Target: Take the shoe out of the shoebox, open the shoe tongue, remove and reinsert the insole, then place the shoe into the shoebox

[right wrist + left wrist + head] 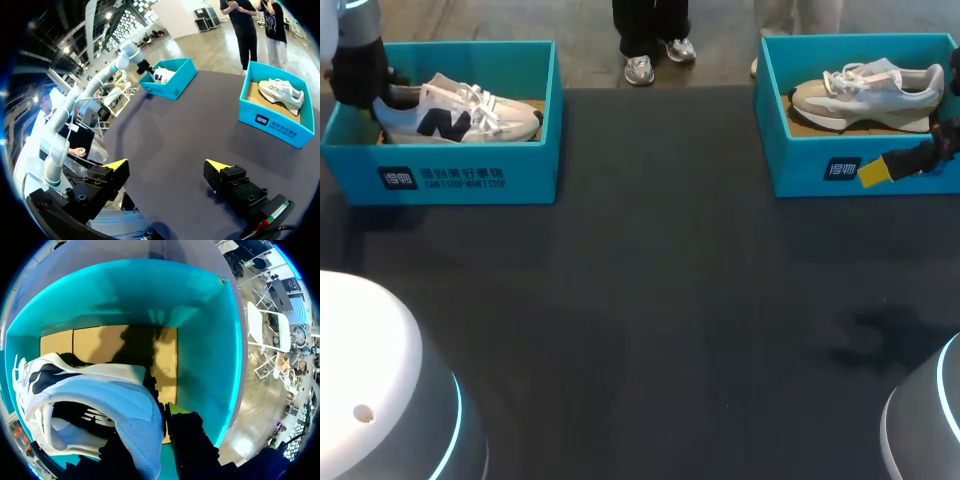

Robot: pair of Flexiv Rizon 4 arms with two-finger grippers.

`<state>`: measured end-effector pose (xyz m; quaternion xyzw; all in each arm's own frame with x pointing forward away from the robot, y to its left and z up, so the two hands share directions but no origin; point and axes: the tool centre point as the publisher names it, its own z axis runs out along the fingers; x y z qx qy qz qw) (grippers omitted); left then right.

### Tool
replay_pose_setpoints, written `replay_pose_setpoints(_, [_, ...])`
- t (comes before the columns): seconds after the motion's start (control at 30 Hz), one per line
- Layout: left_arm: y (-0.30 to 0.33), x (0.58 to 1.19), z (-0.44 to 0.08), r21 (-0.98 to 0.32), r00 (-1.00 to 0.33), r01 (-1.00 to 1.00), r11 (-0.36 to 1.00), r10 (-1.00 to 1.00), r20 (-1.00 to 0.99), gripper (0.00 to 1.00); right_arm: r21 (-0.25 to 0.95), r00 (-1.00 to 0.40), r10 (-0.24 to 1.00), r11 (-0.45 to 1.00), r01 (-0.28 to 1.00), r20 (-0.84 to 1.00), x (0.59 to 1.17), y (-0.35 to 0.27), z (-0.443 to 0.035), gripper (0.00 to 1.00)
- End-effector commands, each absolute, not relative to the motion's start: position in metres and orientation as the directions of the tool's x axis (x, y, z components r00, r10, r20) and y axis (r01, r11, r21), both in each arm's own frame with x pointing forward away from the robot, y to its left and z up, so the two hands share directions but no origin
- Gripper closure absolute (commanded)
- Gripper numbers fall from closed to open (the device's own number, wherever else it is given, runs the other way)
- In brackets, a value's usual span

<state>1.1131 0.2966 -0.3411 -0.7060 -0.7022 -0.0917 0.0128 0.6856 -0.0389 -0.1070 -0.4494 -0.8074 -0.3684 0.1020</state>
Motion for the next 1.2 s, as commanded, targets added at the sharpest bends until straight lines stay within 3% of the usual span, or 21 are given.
replay_pose_setpoints(0.03, [0.297,1.103,-0.336,0.134,-0.006,0.991,-0.014,0.989,0.151,1.0,0.499,-0.575,0.651,0.328,0.802,0.496,0.688,-0.038,-0.107,0.0])
replay_pose_setpoints(1.2, [0.3,1.063,-0.316,0.112,0.019,0.993,-0.031,0.995,0.101,1.0,0.499,-0.575,0.651,0.328,0.802,0.496,0.688,-0.038,-0.107,0.0])
